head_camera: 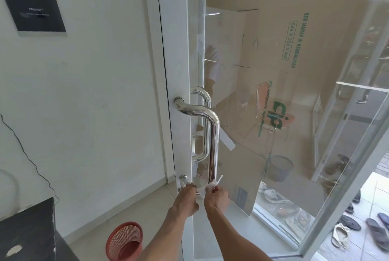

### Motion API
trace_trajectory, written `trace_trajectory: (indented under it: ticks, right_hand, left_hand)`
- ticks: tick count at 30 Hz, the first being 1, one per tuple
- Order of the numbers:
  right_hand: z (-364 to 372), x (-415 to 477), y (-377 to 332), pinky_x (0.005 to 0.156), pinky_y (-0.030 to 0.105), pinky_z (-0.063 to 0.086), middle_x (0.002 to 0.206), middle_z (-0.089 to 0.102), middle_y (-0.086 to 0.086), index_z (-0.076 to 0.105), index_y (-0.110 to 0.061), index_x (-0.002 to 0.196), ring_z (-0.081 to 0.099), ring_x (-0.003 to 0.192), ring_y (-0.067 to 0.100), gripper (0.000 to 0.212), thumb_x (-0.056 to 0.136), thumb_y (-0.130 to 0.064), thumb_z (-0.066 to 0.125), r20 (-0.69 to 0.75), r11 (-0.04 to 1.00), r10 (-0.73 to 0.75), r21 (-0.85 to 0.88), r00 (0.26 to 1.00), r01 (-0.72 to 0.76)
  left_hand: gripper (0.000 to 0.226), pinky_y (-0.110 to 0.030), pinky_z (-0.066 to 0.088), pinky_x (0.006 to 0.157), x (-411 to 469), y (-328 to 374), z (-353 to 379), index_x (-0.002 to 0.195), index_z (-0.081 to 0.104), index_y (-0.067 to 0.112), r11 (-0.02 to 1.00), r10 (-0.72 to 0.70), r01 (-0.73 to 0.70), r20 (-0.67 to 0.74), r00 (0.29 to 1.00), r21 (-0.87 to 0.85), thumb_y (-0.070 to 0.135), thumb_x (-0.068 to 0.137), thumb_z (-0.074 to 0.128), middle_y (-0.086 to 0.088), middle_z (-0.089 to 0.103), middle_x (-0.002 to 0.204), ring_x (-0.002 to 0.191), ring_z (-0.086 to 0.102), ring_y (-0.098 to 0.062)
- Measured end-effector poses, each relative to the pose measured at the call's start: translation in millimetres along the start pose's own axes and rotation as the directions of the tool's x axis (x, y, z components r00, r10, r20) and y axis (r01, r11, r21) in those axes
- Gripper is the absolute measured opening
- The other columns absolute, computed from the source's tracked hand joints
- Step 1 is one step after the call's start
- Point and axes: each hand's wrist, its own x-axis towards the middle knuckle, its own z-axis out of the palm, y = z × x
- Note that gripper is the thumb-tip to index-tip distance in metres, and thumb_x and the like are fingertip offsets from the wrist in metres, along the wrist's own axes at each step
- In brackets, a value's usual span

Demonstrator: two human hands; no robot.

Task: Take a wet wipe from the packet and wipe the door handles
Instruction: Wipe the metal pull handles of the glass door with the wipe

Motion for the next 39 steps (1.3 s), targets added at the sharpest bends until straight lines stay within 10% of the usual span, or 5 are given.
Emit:
trace_trajectory:
  ticks: [12,39]
  right_hand:
    - [-6,7,-17,0.060,0.030,0.042,0.088,0.070,0.005,0.061,-0.012,0.108,0.059,0.070,0.025,0.021,0.091,-0.024,0.063,-0.124,0.869,-0.493,-0.124,0.861,0.479]
    - [-24,18,-2,0.067,0.034,0.043,0.093,0.070,0.013,0.058,-0.007,0.093,0.062,0.084,0.031,0.024,0.094,-0.031,0.058,0.122,0.883,-0.366,-0.266,0.922,0.386]
  left_hand:
    - [0.068,-0.033,0.017,0.121,1,3,4,0.148,0.020,-0.002,0.998,-0.017,0.016,-0.005,1.000,-0.061,-0.005,0.084,0.044,-0.015,0.017,0.158,0.149,0.007,-0.026]
    - [0.077,-0.032,0.011,0.122,-3,2,10,0.152,0.008,0.001,0.998,0.001,0.000,0.025,1.000,-0.064,-0.006,0.085,0.044,-0.012,-0.001,0.162,0.150,-0.002,-0.022]
